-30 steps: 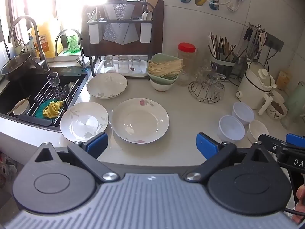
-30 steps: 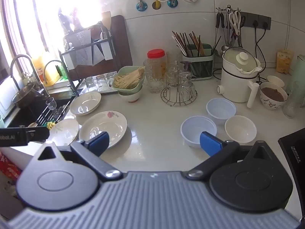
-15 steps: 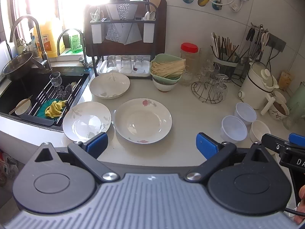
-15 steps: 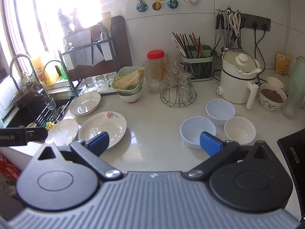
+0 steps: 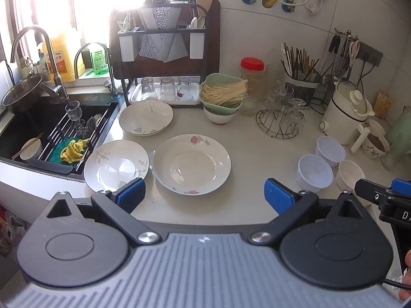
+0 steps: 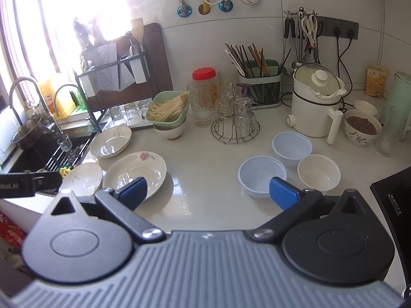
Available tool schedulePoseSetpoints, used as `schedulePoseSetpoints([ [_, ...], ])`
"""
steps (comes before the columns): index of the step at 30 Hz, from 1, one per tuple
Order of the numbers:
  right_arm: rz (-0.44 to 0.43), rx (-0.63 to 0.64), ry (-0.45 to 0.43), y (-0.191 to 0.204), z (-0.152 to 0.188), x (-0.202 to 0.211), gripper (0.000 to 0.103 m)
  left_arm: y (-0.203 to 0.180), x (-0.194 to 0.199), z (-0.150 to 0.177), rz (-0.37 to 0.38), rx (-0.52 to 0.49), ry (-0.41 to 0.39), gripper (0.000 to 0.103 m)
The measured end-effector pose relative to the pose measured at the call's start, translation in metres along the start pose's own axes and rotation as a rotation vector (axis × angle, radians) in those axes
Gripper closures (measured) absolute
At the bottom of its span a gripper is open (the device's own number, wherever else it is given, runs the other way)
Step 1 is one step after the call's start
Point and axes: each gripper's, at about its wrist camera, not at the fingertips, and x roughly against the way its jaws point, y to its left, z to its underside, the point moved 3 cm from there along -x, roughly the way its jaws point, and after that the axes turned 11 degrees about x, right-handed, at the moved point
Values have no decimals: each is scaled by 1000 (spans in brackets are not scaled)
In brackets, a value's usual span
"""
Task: Organize plates and bowls
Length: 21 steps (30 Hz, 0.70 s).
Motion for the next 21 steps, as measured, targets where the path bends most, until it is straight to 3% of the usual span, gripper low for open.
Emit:
schedulePoseSetpoints([
  [21, -11, 7, -5, -1, -1, -3, 0, -5, -11, -8, 34, -9, 10, 3],
])
